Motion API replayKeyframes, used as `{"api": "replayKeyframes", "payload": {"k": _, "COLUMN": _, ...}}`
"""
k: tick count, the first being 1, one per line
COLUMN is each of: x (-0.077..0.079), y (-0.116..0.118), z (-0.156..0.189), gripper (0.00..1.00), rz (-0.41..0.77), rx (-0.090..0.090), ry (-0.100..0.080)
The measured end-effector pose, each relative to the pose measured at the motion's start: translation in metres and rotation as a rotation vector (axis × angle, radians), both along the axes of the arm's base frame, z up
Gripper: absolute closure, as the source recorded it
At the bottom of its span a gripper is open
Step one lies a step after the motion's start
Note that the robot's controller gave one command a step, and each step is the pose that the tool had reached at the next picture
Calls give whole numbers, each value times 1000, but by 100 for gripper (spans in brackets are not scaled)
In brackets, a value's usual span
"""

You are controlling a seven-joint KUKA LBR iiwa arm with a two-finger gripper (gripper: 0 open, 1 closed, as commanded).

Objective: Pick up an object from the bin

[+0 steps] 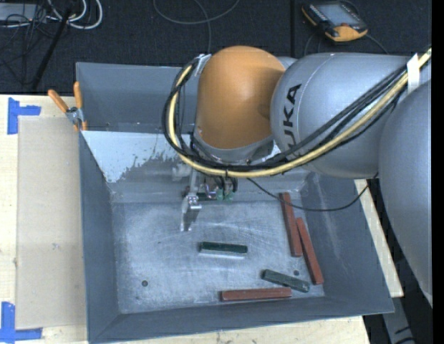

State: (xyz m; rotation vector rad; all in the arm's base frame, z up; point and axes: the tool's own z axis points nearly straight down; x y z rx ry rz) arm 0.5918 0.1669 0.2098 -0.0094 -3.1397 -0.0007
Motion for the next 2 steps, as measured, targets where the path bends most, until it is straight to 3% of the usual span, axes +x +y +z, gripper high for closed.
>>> {"api": "replayKeyframes", "payload": {"k": 1, "x": 0, "y": 0, "z": 0, "gripper": 0, "rz": 0, "rx": 0, "ry": 0}}
{"api": "replayKeyframes", "payload": {"k": 2, "x": 5, "y": -24, "z": -47, "gripper": 0, "rz": 58, "rx": 1, "ry": -7}}
